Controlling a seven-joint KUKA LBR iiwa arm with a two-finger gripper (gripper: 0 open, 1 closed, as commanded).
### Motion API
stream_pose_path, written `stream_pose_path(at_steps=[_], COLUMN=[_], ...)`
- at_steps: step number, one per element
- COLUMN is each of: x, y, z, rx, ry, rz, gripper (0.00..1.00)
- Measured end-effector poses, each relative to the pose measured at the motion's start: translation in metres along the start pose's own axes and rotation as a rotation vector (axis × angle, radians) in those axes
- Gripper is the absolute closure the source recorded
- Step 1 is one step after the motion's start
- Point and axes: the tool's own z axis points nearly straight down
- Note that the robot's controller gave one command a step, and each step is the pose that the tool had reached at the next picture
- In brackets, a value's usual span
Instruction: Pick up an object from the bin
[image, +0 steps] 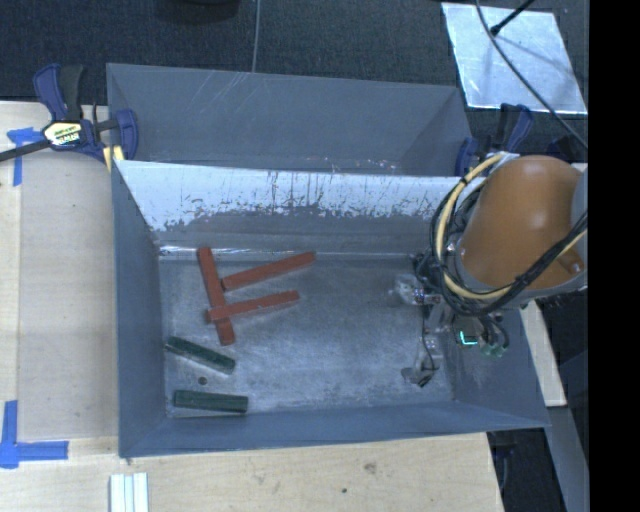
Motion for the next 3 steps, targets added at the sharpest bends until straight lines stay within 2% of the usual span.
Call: stream_pose_path(at_steps=[1, 2, 3], x=[-0.058, -0.075, -0.077], y=[0.022, 0.150, 0.144], z=[0.035, 0.100, 0.097], rx=[0.000, -0.004, -0.001], ry=[-0.008, -0.007, -0.010], rz=[-0.008, -0.047, -0.041], gripper=[0.00, 0.00, 1.00])
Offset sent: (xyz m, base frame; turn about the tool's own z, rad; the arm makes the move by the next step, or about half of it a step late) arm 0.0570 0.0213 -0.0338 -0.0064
